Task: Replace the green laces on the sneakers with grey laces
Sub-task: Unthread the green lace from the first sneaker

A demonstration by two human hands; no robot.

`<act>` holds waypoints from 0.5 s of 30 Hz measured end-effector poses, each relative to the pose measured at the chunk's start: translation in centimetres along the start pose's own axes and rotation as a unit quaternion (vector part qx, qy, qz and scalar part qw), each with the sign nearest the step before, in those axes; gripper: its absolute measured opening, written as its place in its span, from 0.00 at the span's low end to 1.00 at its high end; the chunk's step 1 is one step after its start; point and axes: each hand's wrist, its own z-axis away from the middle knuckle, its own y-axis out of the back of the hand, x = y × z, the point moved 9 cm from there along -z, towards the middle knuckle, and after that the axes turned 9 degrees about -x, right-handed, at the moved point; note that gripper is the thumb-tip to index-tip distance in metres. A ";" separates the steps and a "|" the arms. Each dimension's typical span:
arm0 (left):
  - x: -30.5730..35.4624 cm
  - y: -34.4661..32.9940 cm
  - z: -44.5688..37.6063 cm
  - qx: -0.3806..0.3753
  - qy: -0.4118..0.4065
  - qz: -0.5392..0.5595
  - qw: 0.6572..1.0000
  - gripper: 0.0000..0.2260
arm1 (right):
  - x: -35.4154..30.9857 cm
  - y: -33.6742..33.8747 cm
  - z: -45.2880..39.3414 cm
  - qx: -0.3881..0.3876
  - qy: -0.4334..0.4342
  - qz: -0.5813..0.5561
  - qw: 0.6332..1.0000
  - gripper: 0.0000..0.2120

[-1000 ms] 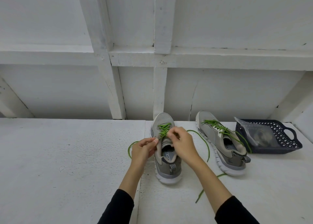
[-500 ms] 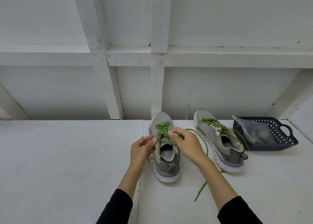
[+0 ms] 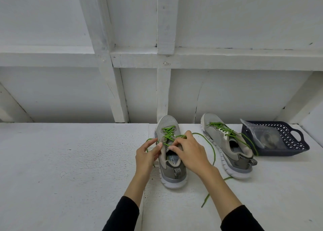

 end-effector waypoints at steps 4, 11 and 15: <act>0.1 0.0 0.1 0.002 -0.002 0.006 1.000 0.16 | -0.7 0.3 -0.4 0.000 0.044 -0.023 0.999 0.08; 0.5 -0.1 0.3 0.002 -0.007 0.004 1.000 0.16 | 1.2 3.8 0.7 0.165 0.032 -0.428 0.888 0.09; 0.5 -0.2 0.4 -0.008 -0.007 0.002 1.000 0.14 | 2.3 5.1 1.0 0.197 0.050 -0.639 0.742 0.11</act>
